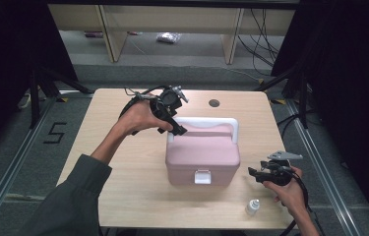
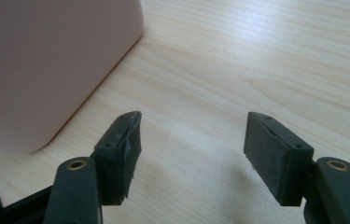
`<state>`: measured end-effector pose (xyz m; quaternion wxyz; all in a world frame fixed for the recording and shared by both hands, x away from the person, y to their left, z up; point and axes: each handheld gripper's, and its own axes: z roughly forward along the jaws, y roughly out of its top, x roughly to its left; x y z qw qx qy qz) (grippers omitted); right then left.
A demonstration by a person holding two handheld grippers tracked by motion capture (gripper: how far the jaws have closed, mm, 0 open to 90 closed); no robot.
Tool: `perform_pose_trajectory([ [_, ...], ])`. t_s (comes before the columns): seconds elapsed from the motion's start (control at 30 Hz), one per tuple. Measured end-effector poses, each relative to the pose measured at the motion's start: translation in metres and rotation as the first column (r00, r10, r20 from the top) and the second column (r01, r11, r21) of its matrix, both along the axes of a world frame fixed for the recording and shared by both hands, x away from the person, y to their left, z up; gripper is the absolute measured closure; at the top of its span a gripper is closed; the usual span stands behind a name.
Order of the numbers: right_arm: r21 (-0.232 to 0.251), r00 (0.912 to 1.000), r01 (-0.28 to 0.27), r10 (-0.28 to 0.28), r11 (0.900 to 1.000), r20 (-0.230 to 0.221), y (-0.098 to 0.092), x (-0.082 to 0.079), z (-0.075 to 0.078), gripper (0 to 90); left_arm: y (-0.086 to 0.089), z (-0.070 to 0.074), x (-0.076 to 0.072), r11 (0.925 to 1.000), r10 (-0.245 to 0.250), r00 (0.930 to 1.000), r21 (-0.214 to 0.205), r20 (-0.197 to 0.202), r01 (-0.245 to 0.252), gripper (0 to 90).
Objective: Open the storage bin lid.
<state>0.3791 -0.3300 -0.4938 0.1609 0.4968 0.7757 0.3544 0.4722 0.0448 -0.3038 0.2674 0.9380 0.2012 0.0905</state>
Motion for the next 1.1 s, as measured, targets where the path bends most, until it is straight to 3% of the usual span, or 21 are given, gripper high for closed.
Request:
perform_pose_trajectory([
  [0.03, -0.018, 0.9996, -0.016, 0.017, 0.9997, 0.023, -0.001, 0.001, -0.001, 37.5, 0.000, 0.000, 0.001, 1.0000, -0.004, 1.0000, 0.005, -0.003, 0.004, 29.2],
  [0.23, -0.043, 0.9994, -0.022, 0.023, 0.9988, 0.026, -0.003, 0.002, -0.001, 37.5, -0.003, -0.003, 0.008, 0.9993, -0.004, 1.0000, 0.037, -0.001, 0.004, 37.2],
  [0.57, -0.003, 0.9999, -0.009, 0.009, 1.0000, -0.005, -0.002, 0.001, -0.001, 37.5, -0.013, -0.010, 0.015, 0.9967, -0.035, 0.9994, 0.073, 0.006, 0.035, 53.8],
  [0.63, -0.021, 0.9996, -0.022, 0.022, 0.9995, 0.016, -0.003, 0.002, 0.000, 37.5, -0.013, -0.011, 0.017, 0.9950, -0.047, 0.9988, 0.089, 0.014, 0.045, 56.2],
  [0.67, -0.001, 1.0000, -0.007, 0.007, 1.0000, -0.004, -0.002, 0.001, 0.000, 37.5, -0.013, -0.011, 0.018, 0.9946, -0.048, 0.9987, 0.093, 0.015, 0.047, 58.2],
  [0.77, -0.041, 0.9990, -0.028, 0.030, 0.9988, 0.034, -0.004, 0.003, -0.001, 37.5, -0.012, -0.011, 0.017, 0.9930, -0.059, 0.9982, 0.103, 0.012, 0.057, 63.6],
  [0.8, -0.014, 0.9996, -0.013, 0.014, 0.9998, 0.023, -0.002, 0.002, -0.002, 37.5, -0.012, -0.012, 0.017, 0.9947, -0.054, 0.9983, 0.089, 0.021, 0.052, 64.0],
  [0.93, 0.005, 0.9999, -0.005, 0.005, 1.0000, -0.015, 0.000, 0.001, 0.000, 37.6, -0.012, -0.010, 0.015, 0.9911, -0.074, 0.9968, 0.114, 0.032, 0.070, 65.2],
  [1.1, -0.007, 0.9998, -0.020, 0.020, 0.9998, 0.009, -0.001, 0.002, 0.001, 38.6, -0.012, -0.006, 0.010, 0.9894, -0.091, 0.9949, 0.118, 0.043, 0.085, 66.2],
])
